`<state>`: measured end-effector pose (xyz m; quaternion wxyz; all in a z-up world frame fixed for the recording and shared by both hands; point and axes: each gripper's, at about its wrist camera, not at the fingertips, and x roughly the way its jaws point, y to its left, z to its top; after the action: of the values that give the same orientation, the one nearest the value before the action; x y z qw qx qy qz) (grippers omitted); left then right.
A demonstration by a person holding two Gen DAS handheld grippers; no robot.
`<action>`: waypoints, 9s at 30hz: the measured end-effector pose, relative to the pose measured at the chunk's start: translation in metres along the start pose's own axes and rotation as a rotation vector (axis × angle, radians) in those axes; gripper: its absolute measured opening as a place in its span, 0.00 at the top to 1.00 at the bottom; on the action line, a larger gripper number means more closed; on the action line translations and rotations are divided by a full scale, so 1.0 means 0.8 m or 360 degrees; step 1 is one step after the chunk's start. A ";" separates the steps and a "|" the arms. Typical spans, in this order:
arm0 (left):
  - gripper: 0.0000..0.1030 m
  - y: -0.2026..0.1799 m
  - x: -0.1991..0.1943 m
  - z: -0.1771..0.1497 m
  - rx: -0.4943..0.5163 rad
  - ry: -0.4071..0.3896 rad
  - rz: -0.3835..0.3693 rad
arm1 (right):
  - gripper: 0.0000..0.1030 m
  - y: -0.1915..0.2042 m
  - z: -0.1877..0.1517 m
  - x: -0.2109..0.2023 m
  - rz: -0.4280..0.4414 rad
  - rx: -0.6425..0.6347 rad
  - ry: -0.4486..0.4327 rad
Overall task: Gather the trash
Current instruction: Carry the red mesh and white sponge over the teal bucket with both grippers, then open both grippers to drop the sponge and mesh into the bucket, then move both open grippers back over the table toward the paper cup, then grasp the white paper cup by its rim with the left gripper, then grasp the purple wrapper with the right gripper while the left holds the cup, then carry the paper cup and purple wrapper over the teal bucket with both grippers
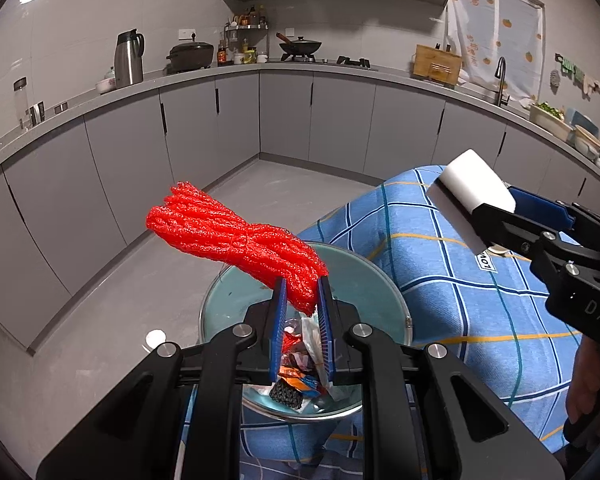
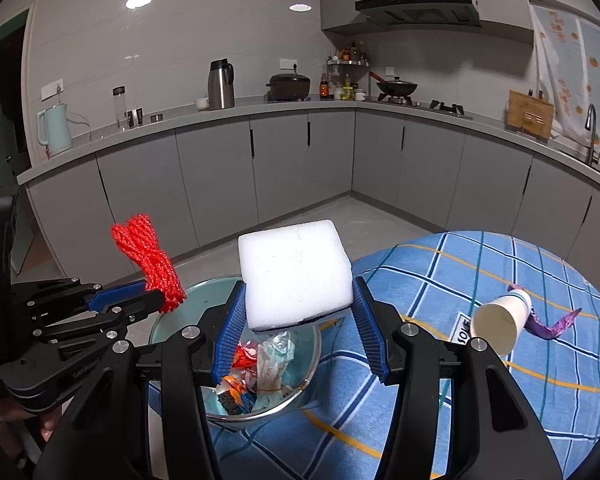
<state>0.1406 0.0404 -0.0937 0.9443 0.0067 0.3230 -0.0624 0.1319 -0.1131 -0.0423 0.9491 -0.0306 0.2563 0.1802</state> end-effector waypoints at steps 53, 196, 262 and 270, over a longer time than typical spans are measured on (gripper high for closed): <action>0.32 0.014 0.049 -0.020 -0.0061 0.0144 0.0010 | 0.34 -0.010 -0.025 0.056 0.0065 0.0080 0.0133; 0.97 -0.299 0.213 0.097 0.0459 0.0033 -0.0252 | 0.84 -0.353 -0.081 0.093 -0.0550 0.0215 0.0462; 0.97 -0.023 -0.023 0.029 0.0065 -0.0147 0.0180 | 0.89 -0.027 0.027 -0.017 0.0109 0.0051 -0.0041; 0.97 -0.004 -0.023 0.026 0.0017 -0.0144 0.0230 | 0.89 -0.013 0.031 -0.003 0.0143 0.0038 -0.0025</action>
<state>0.1390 0.0382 -0.0659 0.9599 0.0320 0.2784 0.0039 0.1455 -0.1198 -0.0198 0.9423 -0.0062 0.2522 0.2199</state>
